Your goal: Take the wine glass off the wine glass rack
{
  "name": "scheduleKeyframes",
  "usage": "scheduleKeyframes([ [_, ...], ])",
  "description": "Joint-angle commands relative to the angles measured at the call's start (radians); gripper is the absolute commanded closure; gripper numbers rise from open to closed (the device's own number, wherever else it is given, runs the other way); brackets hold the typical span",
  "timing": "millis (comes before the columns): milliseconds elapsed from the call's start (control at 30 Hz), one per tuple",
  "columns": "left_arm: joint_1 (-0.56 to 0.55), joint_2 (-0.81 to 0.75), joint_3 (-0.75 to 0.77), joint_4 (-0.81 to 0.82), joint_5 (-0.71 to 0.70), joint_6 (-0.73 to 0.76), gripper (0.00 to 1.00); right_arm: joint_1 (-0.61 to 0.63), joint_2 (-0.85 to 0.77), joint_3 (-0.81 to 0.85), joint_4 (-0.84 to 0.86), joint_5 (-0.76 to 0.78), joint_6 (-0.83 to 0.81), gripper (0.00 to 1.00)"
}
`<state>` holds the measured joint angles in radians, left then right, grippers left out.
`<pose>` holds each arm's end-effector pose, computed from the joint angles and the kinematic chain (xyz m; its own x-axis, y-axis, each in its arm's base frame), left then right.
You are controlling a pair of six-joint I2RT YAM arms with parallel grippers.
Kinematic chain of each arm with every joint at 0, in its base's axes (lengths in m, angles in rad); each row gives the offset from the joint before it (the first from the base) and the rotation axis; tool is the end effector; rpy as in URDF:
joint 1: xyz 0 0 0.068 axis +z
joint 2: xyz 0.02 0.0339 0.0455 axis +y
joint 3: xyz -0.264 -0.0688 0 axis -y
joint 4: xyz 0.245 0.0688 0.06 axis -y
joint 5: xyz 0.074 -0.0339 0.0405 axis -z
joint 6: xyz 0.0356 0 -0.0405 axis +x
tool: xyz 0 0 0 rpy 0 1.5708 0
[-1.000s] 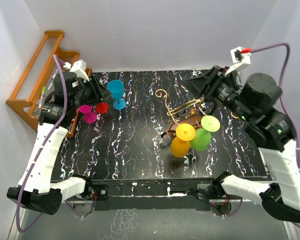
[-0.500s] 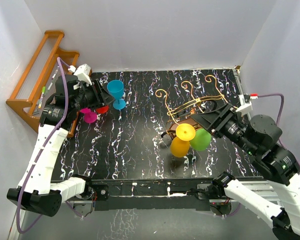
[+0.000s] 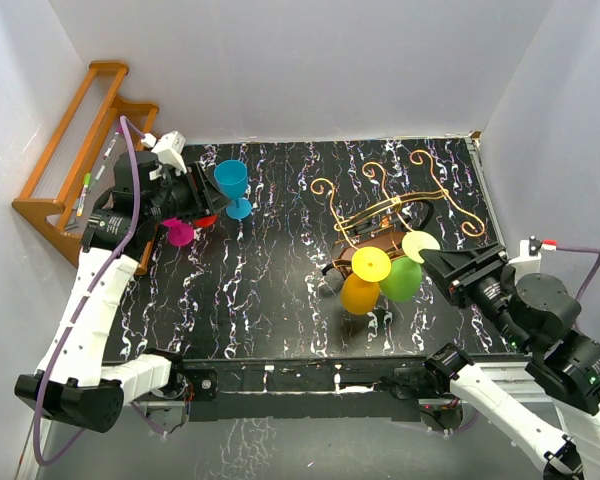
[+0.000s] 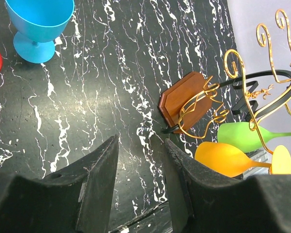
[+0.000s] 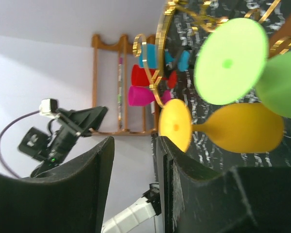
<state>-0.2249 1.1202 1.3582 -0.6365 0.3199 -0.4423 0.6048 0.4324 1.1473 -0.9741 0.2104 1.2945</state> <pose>0.2201 -0.0618 0.4254 -0.5534 -0.2902 -0.7807 0.2848 0.8149 -0.5048 0.0299 0.0116 0.4022 -0.4327 0.8446 -0.3152 0.0965 0.3910 0.9153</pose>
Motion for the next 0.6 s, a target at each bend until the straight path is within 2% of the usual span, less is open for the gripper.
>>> scheduleKeyframes([
  [0,-0.002,-0.005,-0.016,0.011,0.019,0.02,0.59,0.001,-0.078,-0.071,-0.076,0.105,0.096,0.58],
  [367,-0.002,0.02,-0.035,0.015,0.012,0.042,0.59,0.002,-0.136,-0.197,-0.096,0.194,0.139,0.59],
  [567,-0.003,0.035,-0.042,0.022,0.013,0.048,0.59,0.01,-0.084,-0.232,-0.04,0.231,0.138,0.59],
])
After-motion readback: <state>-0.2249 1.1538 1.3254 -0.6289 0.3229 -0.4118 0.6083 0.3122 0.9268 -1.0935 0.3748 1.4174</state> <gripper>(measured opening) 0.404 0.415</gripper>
